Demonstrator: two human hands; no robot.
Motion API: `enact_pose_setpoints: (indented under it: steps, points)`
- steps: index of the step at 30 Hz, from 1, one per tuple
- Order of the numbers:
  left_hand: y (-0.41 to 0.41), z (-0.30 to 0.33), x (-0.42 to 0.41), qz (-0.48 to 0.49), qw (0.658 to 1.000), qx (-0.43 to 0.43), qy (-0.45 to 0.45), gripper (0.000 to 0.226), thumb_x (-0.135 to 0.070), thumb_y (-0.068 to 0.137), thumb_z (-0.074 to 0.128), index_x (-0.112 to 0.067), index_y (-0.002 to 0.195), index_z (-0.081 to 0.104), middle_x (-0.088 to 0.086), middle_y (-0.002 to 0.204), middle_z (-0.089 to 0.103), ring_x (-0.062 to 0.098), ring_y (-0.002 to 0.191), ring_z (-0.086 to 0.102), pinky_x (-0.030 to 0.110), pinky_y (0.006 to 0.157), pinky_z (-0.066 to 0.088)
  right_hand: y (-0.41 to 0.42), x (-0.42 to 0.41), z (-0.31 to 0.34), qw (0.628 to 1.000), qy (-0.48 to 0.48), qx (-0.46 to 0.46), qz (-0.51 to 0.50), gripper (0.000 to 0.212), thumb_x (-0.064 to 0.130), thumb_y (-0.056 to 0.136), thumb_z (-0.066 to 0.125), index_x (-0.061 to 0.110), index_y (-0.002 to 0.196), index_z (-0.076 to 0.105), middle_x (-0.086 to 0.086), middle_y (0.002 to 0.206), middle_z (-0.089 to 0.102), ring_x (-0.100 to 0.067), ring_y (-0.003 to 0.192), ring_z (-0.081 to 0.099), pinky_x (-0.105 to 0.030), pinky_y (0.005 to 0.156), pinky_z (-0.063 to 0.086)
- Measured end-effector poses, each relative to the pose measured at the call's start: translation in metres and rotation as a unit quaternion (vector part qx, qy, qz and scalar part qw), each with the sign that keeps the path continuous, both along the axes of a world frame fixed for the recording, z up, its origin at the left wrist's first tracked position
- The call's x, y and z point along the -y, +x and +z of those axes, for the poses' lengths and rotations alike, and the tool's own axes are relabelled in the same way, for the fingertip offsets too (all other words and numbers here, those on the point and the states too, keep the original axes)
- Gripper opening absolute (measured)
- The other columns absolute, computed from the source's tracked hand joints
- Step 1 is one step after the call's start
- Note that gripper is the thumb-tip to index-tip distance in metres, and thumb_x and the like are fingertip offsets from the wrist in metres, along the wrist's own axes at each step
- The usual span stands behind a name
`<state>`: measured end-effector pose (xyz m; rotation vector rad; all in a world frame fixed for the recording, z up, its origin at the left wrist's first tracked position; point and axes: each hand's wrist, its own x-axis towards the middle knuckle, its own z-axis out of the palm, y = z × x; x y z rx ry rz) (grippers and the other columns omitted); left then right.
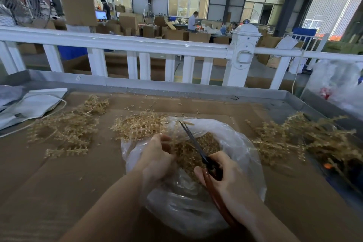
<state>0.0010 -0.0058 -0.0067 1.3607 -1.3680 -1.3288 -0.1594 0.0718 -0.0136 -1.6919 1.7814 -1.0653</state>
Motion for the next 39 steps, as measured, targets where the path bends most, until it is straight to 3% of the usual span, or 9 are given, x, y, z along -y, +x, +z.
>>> enact_pose_setpoints:
  steps: [4, 8, 13, 17, 21, 25, 30, 32, 39]
  points:
    - [0.0, -0.004, 0.002, 0.008, 0.998, -0.047, 0.034, 0.032, 0.014, 0.085, 0.056, -0.002, 0.112, 0.052, 0.009, 0.089, 0.065, 0.018, 0.085, 0.062, 0.027, 0.068, 0.053, 0.0, 0.0, 0.002, 1.0, 0.01, -0.001, 0.002, 0.024, 0.05, 0.081, 0.067, 0.03, 0.086, 0.055, 0.012, 0.072, 0.062, -0.001, 0.07, 0.058, -0.019, 0.063, 0.045]
    - [0.0, -0.006, 0.005, 0.02, 0.997, -0.071, 0.025, 0.031, 0.013, 0.08, 0.064, -0.008, 0.1, 0.053, 0.005, 0.079, 0.069, 0.011, 0.068, 0.066, 0.022, 0.054, 0.05, -0.001, 0.001, 0.002, 1.0, 0.016, -0.001, 0.005, 0.025, 0.051, 0.08, 0.067, 0.03, 0.085, 0.055, 0.02, 0.071, 0.062, 0.001, 0.067, 0.058, -0.018, 0.06, 0.044]
    - [-0.004, -0.003, 0.013, 0.059, 0.963, -0.247, 0.086, 0.022, 0.018, 0.078, 0.061, -0.001, 0.089, 0.06, 0.011, 0.078, 0.071, 0.017, 0.068, 0.069, 0.021, 0.053, 0.055, -0.002, 0.002, 0.004, 1.0, 0.025, 0.017, 0.007, 0.025, 0.05, 0.08, 0.068, 0.029, 0.087, 0.057, 0.008, 0.072, 0.066, -0.006, 0.065, 0.063, -0.033, 0.068, 0.054]
    - [-0.007, 0.0, 0.017, 0.088, 0.919, -0.351, 0.153, 0.019, 0.016, 0.08, 0.059, -0.002, 0.077, 0.063, 0.009, 0.065, 0.069, 0.017, 0.064, 0.066, 0.021, 0.053, 0.057, -0.003, 0.0, 0.008, 0.999, 0.037, -0.005, 0.02, 0.027, 0.052, 0.081, 0.066, 0.028, 0.087, 0.055, 0.01, 0.07, 0.064, -0.003, 0.064, 0.061, -0.026, 0.066, 0.05]
    - [-0.009, -0.001, 0.02, 0.114, 0.888, -0.409, 0.177, 0.017, 0.014, 0.082, 0.057, -0.002, 0.083, 0.062, 0.012, 0.076, 0.067, 0.02, 0.077, 0.064, 0.024, 0.057, 0.058, -0.005, -0.003, 0.012, 0.998, 0.06, -0.026, 0.025, 0.03, 0.054, 0.082, 0.063, 0.026, 0.089, 0.054, 0.007, 0.072, 0.062, -0.005, 0.067, 0.059, -0.028, 0.069, 0.048]
    - [-0.009, -0.004, 0.021, 0.128, 0.875, -0.438, 0.163, 0.017, 0.015, 0.083, 0.056, 0.0, 0.089, 0.061, 0.013, 0.087, 0.065, 0.021, 0.082, 0.064, 0.029, 0.064, 0.058, -0.004, -0.003, 0.013, 0.995, 0.077, -0.058, 0.034, 0.031, 0.058, 0.082, 0.06, 0.029, 0.091, 0.054, 0.008, 0.078, 0.062, -0.008, 0.076, 0.06, -0.033, 0.076, 0.05]
    - [-0.01, -0.006, 0.019, 0.115, 0.873, -0.447, 0.156, 0.022, 0.015, 0.086, 0.051, -0.003, 0.093, 0.063, 0.009, 0.085, 0.066, 0.013, 0.064, 0.068, 0.02, 0.052, 0.056, 0.0, -0.001, 0.012, 0.993, 0.069, -0.093, 0.034, 0.029, 0.058, 0.084, 0.059, 0.031, 0.093, 0.052, 0.011, 0.078, 0.062, -0.005, 0.078, 0.06, -0.029, 0.077, 0.049]
    - [-0.01, -0.007, 0.018, 0.109, 0.873, -0.449, 0.155, 0.023, 0.014, 0.087, 0.05, -0.003, 0.095, 0.063, 0.008, 0.087, 0.066, 0.014, 0.07, 0.067, 0.019, 0.053, 0.056, 0.003, -0.001, 0.01, 0.991, 0.06, -0.114, 0.027, 0.029, 0.058, 0.085, 0.057, 0.033, 0.096, 0.05, 0.011, 0.08, 0.063, -0.004, 0.081, 0.06, -0.027, 0.077, 0.049]
    - [-0.012, -0.008, 0.014, 0.086, 0.879, -0.444, 0.152, 0.025, 0.014, 0.087, 0.048, -0.006, 0.09, 0.064, 0.003, 0.075, 0.071, 0.009, 0.063, 0.069, 0.018, 0.052, 0.055, 0.011, -0.001, 0.008, 0.986, 0.028, -0.164, 0.011, 0.031, 0.062, 0.086, 0.051, 0.035, 0.102, 0.046, 0.013, 0.084, 0.063, -0.004, 0.083, 0.06, -0.01, 0.057, 0.035]
